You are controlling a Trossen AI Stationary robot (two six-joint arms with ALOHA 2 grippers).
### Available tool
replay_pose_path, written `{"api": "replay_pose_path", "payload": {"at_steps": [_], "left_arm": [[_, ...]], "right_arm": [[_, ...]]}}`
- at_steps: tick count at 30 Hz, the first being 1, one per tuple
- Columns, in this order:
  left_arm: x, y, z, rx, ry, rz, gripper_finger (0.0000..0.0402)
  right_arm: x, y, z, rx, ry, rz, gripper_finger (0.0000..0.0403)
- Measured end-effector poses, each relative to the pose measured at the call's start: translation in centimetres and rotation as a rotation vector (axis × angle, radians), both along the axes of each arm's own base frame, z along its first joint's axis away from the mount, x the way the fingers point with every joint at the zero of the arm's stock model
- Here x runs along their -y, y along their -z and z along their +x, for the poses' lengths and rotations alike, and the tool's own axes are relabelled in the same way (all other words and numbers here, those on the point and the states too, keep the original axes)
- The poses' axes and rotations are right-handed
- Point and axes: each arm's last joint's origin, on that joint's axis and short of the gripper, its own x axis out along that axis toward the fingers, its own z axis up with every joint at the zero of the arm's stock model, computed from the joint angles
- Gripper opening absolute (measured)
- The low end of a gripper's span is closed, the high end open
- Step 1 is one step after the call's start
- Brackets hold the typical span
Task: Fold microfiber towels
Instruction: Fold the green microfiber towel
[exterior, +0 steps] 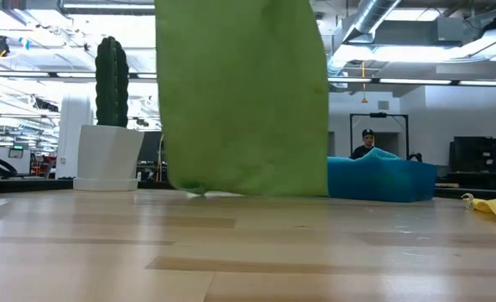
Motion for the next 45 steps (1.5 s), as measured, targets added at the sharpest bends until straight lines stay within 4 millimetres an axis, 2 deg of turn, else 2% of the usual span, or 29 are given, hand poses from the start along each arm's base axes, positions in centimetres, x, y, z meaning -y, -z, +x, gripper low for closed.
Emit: {"api": "replay_pose_path", "payload": {"at_steps": [5, 8, 13, 16, 21, 23, 26, 28, 30, 33, 37, 39, 42, 45], "left_arm": [[-3.9, -0.9, 0.1, -0.038, -0.436, 0.647, 0.0], [-6.6, -2.0, 0.4, -0.022, -0.57, 0.791, 0.0], [-10.1, -3.9, 0.8, 0.144, -0.636, 0.804, 0.0], [-10.2, -4.4, 0.8, 0.202, -0.633, 0.792, 0.0], [-7.5, -2.8, 0.6, 0.095, -0.474, 0.686, 0.0], [-6.1, -1.7, 0.2, 0.04, -0.357, 0.547, 0.0], [-3.9, -0.4, -0.2, -0.01, -0.134, 0.237, 0.0], [-2.8, -0.1, -0.1, -0.01, -0.004, 0.076, 0.0], [-2.4, -0.1, 0.0, 0.007, 0.062, 0.029, 0.0], [-3.5, -0.6, 0.3, 0.032, -0.051, 0.232, 0.0], [-6.8, -2.5, 0.8, 0.079, -0.363, 0.667, 0.0], [-8.6, -3.9, 1.0, 0.153, -0.537, 0.812, 0.0], [-10.3, -5.5, 0.9, 0.254, -0.683, 0.89, 0.0], [-10.5, -5.6, 0.3, 0.274, -0.641, 0.858, 0.0]], "right_arm": [[3.7, -0.4, 0.5, 0.048, 0.254, -0.071, 0.0001], [6.4, -1.1, 0.4, 0.107, 0.34, -0.12, 0.0001], [9.4, -2.5, 0.2, 0.259, 0.449, -0.175, 0.0001], [8.7, -2.8, 0.2, 0.263, 0.353, -0.164, 0.0001], [6.3, -0.9, -0.2, 0.046, 0.159, -0.081, 0.0001], [5.1, -0.1, -0.6, -0.038, 0.023, -0.033, 0.0001], [3.3, 0.3, -0.9, -0.091, -0.154, 0.015, 0.0001], [2.6, 0.1, -1.0, -0.091, -0.193, 0.001, 0.0003], [2.9, -0.1, -1.0, -0.084, -0.149, -0.048, 0.0003], [4.9, -0.7, -1.1, -0.031, 0.077, -0.111, 0.0002], [8.4, -1.4, -0.7, 0.058, 0.381, -0.179, 0.0003], [9.9, -2.1, -0.5, 0.138, 0.486, -0.219, 0.0003], [10.5, -2.6, -0.4, 0.196, 0.508, -0.249, 0.0003], [9.7, -2.9, -0.3, 0.208, 0.481, -0.256, 0.0004]]}}
